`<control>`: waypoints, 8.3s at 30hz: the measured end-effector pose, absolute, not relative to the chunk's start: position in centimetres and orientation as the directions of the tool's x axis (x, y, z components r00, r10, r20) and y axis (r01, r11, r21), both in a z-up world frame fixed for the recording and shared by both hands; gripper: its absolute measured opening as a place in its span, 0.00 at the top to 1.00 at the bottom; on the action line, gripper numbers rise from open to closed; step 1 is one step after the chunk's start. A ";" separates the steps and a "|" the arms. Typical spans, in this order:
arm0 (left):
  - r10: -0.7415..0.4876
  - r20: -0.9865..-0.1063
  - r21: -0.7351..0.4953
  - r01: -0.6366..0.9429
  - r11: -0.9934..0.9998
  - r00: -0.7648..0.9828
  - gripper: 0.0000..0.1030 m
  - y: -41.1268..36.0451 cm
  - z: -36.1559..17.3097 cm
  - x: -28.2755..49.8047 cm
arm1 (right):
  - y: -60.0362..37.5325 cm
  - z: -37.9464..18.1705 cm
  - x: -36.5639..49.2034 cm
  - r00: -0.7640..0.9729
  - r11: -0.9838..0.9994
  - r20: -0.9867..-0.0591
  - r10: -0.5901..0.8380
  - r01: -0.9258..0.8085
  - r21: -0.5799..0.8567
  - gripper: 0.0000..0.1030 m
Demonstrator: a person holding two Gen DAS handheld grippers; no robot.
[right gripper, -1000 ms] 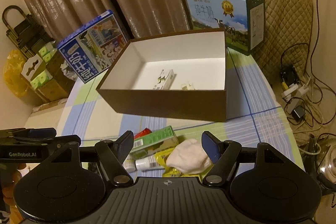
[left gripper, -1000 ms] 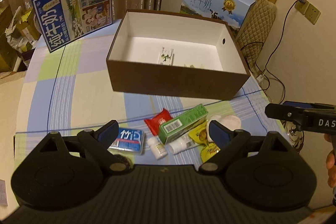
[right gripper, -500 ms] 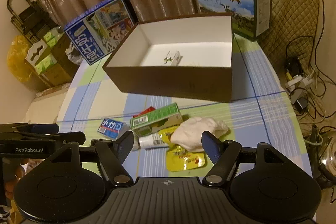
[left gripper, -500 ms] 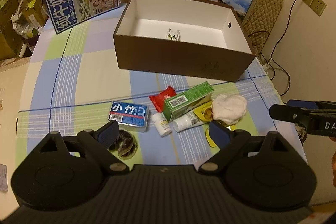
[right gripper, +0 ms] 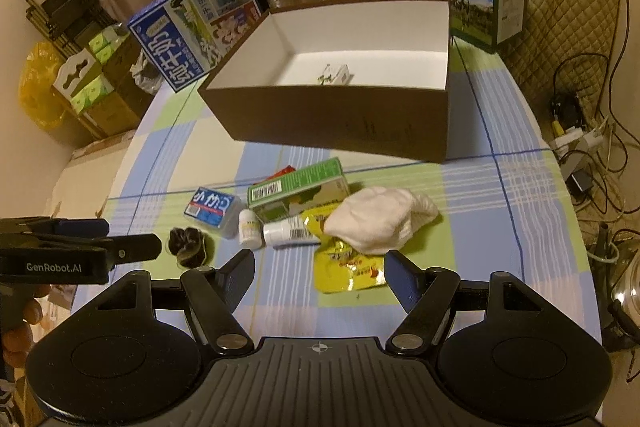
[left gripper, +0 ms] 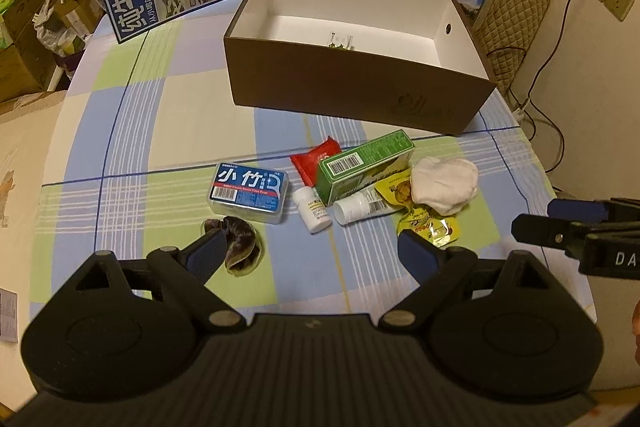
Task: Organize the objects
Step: 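Withdraw both grippers from the box back over the table, then grasp the white cloth with the right gripper while the left gripper grasps the brown scrunchie, then carry cloth and scrunchie into the brown box and open both grippers, then withdraw both grippers from the box toward the remaining items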
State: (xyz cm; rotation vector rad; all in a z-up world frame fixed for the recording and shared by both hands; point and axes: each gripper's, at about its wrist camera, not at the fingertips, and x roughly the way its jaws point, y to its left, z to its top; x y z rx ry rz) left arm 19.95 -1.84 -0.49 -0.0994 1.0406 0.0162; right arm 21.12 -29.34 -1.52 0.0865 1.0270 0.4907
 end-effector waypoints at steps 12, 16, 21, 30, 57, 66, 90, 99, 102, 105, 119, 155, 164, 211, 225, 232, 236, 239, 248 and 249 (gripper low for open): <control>-0.006 -0.870 -0.072 -0.115 0.991 0.492 0.12 -3.1 -1.2 18.8 | -30.5 -2.9 21.1 0.382 0.877 -0.815 0.436 -0.386 0.288 0.33; 0.006 -0.875 -0.074 -0.147 0.986 0.483 0.12 -3.2 -1.7 18.3 | -31.0 -3.6 21.6 0.368 0.871 -0.818 0.443 -0.395 0.294 0.33; 0.028 -0.881 -0.072 -0.194 0.978 0.471 0.12 -3.3 -2.3 17.7 | -31.4 -4.8 22.2 0.338 0.865 -0.833 0.438 -0.412 0.287 0.33; 0.067 -0.890 -0.067 -0.275 0.959 0.451 0.12 -3.7 -3.5 16.4 | -32.2 -6.7 23.3 0.318 0.846 -0.846 0.428 -0.471 0.252 0.33; 0.093 -0.901 -0.052 -0.317 0.947 0.425 0.12 2.7 -6.6 16.9 | -27.5 -12.0 25.9 0.451 0.598 -0.805 0.385 -0.786 -0.154 0.33; 0.089 -0.910 -0.056 -0.331 0.942 0.406 0.12 4.4 -7.7 17.4 | -25.6 -14.9 27.4 0.492 0.545 -0.813 0.310 -0.793 -0.272 0.33; -0.004 -0.885 -0.033 -0.054 0.998 0.466 0.29 3.2 -11.8 22.3 | -34.9 -8.4 28.1 0.516 0.915 -0.767 0.382 -0.328 0.236 0.72; -0.007 -0.899 -0.017 -0.019 1.000 0.437 0.49 4.7 -14.2 24.9 | -37.5 -7.5 26.6 0.533 0.934 -0.767 0.358 -0.196 0.300 0.72; -0.026 -0.901 -0.037 -0.018 0.999 0.433 0.55 5.1 -14.6 25.2 | -37.9 -7.3 26.0 0.540 0.937 -0.766 0.349 -0.177 0.302 0.72; -0.033 -0.898 -0.040 -0.007 0.999 0.440 0.64 5.0 -14.6 25.2 | -38.0 -7.1 25.6 0.543 0.935 -0.763 0.351 -0.162 0.315 0.72; -0.053 -0.855 -0.077 -0.026 0.997 0.516 0.80 5.9 -10.3 23.3 | -35.5 -5.4 25.7 0.533 0.903 -0.730 0.428 -0.215 0.373 0.72; -0.081 -0.738 0.010 0.131 0.991 0.670 0.78 1.6 -1.0 43.2 | -30.7 -0.2 36.5 0.636 0.865 -0.588 0.501 -0.341 0.368 0.72; -0.049 -0.805 0.051 0.151 0.987 0.591 0.71 1.2 -5.5 48.0 | -31.0 -1.4 38.4 0.634 0.875 -0.605 0.481 -0.308 0.373 0.72; -0.038 -0.777 -0.004 0.055 0.999 0.628 0.19 3.6 -0.7 42.4 | -28.0 -2.3 43.2 0.667 0.930 -0.654 0.356 -0.319 0.181 0.43; -0.043 -0.797 -0.035 0.026 0.999 0.603 0.15 1.9 0.2 37.8 | -29.3 -1.0 36.9 0.630 0.921 -0.673 0.387 -0.303 0.246 0.42; -0.048 -0.797 -0.052 0.010 0.999 0.602 0.15 1.3 0.9 35.0 | -29.3 -0.2 34.2 0.624 0.917 -0.674 0.396 -0.314 0.248 0.42; -0.047 -0.798 -0.057 0.002 0.998 0.600 0.12 1.0 1.1 33.6 | -29.3 0.1 33.0 0.620 0.913 -0.673 0.404 -0.321 0.253 0.42; -0.049 -0.804 -0.061 0.001 0.998 0.592 0.12 0.8 1.1 32.6 | -29.3 0.4 31.9 0.615 0.909 -0.673 0.412 -0.333 0.252 0.42; -0.038 -0.818 -0.059 -0.019 0.998 0.573 0.12 0.6 1.0 29.4 | -29.1 0.2 28.9 0.594 0.903 -0.686 0.421 -0.350 0.251 0.41; -0.037 -0.819 -0.058 -0.019 0.998 0.573 0.12 0.6 0.9 29.1 | -29.1 0.1 28.6 0.591 0.901 -0.688 0.423 -0.353 0.251 0.41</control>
